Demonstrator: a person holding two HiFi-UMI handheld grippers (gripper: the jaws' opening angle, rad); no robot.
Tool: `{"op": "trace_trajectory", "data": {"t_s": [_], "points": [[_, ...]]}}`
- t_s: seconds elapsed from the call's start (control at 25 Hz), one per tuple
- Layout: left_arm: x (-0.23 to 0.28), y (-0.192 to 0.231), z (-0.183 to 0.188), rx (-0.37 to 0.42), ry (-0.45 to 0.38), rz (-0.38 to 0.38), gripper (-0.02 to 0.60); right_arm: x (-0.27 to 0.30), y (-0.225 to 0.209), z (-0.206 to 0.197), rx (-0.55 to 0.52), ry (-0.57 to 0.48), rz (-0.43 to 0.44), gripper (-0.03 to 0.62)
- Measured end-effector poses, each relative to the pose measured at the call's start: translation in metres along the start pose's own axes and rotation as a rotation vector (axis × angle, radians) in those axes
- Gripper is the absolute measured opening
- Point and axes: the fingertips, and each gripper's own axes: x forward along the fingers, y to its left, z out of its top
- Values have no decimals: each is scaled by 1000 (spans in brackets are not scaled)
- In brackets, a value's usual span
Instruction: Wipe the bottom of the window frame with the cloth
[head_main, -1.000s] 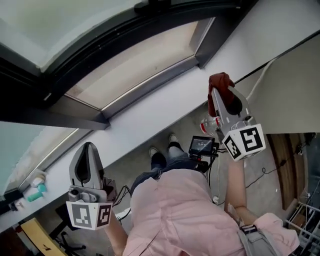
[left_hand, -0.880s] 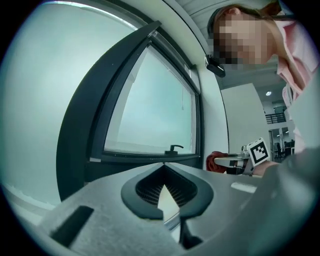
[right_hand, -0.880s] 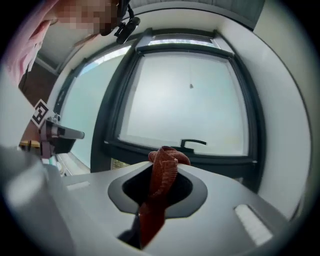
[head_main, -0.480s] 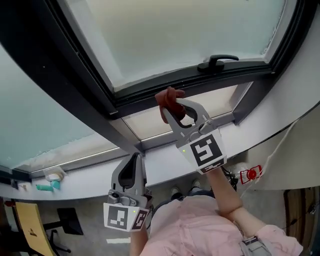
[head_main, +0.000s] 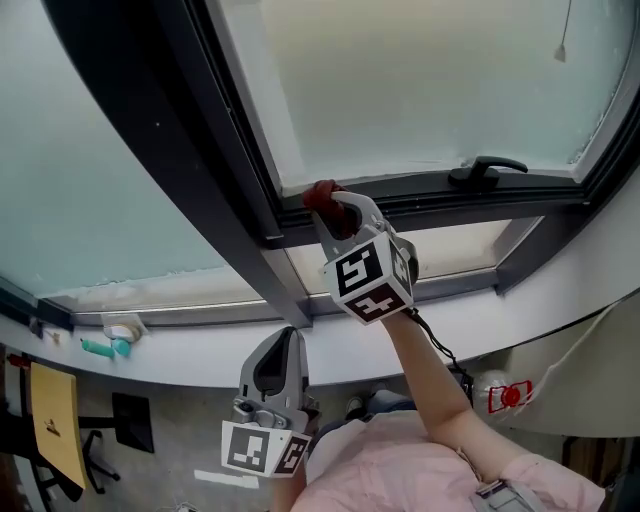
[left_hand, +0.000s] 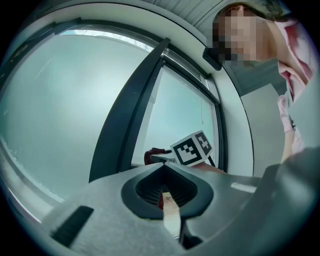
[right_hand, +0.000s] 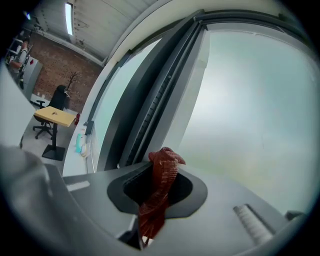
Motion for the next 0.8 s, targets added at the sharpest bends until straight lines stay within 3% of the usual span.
{"op": "trace_trajectory", "data": {"t_s": [0.2,0.48,0.8], "points": [[19,-17,5,16,-21,9,-3,30,10,-10,-68,83,71,61],[25,-10,-7,-13,1,29,-4,54,19,-14,-162,161,68,61],[38,10,15,27,1,-52,-5,69,16,-15,-136,228,41,61]]}}
